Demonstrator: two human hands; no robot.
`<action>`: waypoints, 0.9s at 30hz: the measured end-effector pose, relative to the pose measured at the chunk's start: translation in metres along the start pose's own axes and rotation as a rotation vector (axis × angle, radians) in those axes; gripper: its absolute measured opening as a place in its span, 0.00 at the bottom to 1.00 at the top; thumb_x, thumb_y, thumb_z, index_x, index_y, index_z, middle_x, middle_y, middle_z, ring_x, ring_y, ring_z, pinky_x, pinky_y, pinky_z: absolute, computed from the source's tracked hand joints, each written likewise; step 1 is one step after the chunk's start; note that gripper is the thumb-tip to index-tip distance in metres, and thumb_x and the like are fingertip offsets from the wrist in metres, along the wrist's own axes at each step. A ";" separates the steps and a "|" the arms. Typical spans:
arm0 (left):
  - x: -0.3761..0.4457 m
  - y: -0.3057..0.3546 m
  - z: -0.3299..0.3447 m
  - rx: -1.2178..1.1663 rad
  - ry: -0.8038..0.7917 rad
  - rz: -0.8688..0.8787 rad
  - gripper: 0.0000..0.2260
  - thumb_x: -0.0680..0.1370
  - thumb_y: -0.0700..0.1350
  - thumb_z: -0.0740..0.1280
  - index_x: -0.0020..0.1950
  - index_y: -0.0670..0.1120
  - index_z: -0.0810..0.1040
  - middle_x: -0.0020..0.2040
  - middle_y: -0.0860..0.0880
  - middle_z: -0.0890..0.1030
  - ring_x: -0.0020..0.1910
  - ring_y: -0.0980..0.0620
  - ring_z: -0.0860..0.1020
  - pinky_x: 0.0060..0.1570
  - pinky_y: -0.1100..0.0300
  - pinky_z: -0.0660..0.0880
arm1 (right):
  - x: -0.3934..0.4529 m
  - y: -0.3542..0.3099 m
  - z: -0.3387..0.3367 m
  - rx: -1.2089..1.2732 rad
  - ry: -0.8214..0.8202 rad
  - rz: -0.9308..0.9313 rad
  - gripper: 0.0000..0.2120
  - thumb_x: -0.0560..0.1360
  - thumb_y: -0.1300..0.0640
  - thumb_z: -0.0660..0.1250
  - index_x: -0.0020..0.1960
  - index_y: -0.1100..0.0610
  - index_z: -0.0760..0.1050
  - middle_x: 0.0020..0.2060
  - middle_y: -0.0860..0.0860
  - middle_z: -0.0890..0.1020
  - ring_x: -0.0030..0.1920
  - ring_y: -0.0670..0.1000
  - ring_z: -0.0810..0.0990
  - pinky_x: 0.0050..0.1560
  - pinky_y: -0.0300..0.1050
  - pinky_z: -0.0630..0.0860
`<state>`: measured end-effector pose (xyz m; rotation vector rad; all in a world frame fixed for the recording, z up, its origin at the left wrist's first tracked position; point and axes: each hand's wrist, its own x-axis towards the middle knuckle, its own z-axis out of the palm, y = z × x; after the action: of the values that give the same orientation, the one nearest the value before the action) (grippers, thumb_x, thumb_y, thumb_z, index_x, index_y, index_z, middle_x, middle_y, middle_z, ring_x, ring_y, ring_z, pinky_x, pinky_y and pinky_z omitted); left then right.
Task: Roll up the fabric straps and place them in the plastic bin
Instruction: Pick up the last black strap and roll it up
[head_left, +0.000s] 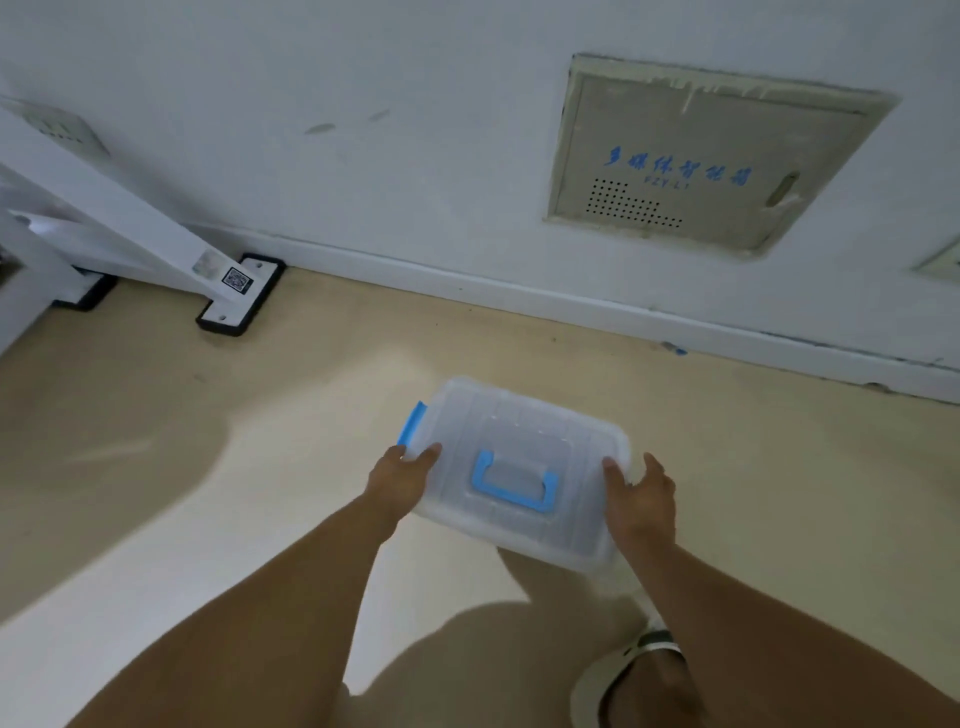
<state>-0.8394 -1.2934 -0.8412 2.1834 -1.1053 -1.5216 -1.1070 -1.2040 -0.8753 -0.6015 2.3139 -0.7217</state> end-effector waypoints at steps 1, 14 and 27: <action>0.003 0.002 0.006 0.011 0.033 0.016 0.29 0.82 0.56 0.67 0.77 0.41 0.69 0.69 0.41 0.75 0.67 0.40 0.75 0.65 0.50 0.73 | -0.002 0.004 -0.002 0.037 -0.027 0.026 0.36 0.79 0.40 0.66 0.80 0.56 0.60 0.75 0.60 0.68 0.72 0.63 0.70 0.70 0.59 0.69; 0.018 0.019 0.015 -0.215 0.144 -0.053 0.36 0.77 0.47 0.76 0.78 0.41 0.62 0.71 0.41 0.71 0.67 0.39 0.73 0.57 0.51 0.71 | 0.015 0.002 0.002 0.114 -0.102 0.257 0.24 0.80 0.44 0.67 0.61 0.65 0.78 0.53 0.62 0.82 0.52 0.65 0.81 0.58 0.61 0.80; 0.019 0.000 0.018 -0.208 -0.034 -0.023 0.19 0.72 0.45 0.80 0.58 0.43 0.78 0.54 0.47 0.82 0.54 0.43 0.81 0.55 0.48 0.80 | 0.048 -0.022 -0.017 0.389 -0.106 0.305 0.30 0.76 0.44 0.73 0.71 0.61 0.72 0.65 0.57 0.77 0.64 0.63 0.77 0.67 0.59 0.73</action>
<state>-0.8519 -1.3035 -0.8617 2.0445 -0.8894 -1.6106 -1.1473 -1.2423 -0.8711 -0.1040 2.0286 -0.9318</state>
